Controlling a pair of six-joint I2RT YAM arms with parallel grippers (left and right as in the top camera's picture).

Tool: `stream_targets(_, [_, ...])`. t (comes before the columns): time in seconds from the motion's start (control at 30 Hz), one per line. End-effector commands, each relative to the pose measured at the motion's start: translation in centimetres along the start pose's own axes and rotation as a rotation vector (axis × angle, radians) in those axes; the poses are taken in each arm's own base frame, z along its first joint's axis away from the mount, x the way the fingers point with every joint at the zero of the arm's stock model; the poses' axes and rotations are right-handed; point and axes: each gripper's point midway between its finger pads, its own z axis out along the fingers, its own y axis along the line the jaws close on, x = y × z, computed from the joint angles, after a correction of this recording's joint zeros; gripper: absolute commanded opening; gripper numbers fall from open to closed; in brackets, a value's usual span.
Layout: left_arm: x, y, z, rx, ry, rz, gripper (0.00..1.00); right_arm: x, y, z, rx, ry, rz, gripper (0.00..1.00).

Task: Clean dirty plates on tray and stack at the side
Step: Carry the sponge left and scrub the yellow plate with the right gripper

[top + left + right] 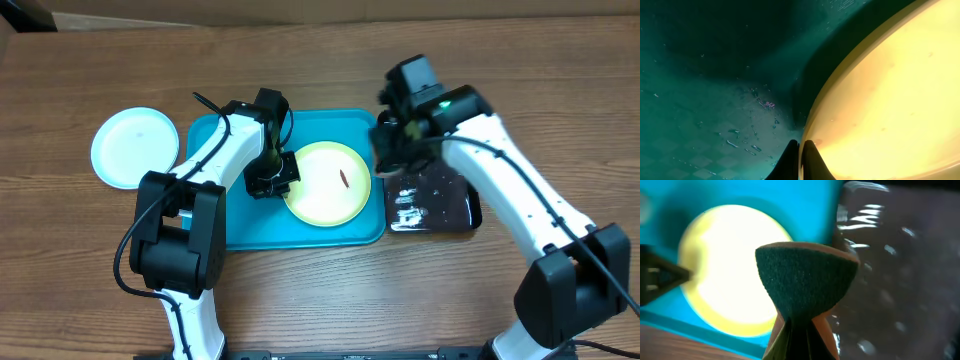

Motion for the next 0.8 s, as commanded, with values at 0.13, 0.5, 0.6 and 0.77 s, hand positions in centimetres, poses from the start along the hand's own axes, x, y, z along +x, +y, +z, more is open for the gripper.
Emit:
stream_targets(0.13, [0.1,0.1,-0.1,-0.015,-0.011,-0.006,0.04,-0.6,3.8,1.2,0.112,-0.090,-0.095,0.04])
stream_targets(0.5, [0.1,0.1,-0.1,-0.016,-0.010,-0.007,0.04,0.2,3.2,5.8,0.332,-0.080,-0.139,0.04])
stream_targets(0.6, [0.2,0.1,-0.1,-0.017,-0.008,-0.007,0.04,0.6,2.7,7.7,0.362,-0.049,-0.145,0.04])
stream_targets(0.77, [0.2,0.1,-0.1,-0.017,-0.008,-0.007,0.04,1.4,1.9,10.5,0.394,-0.005,-0.131,0.04])
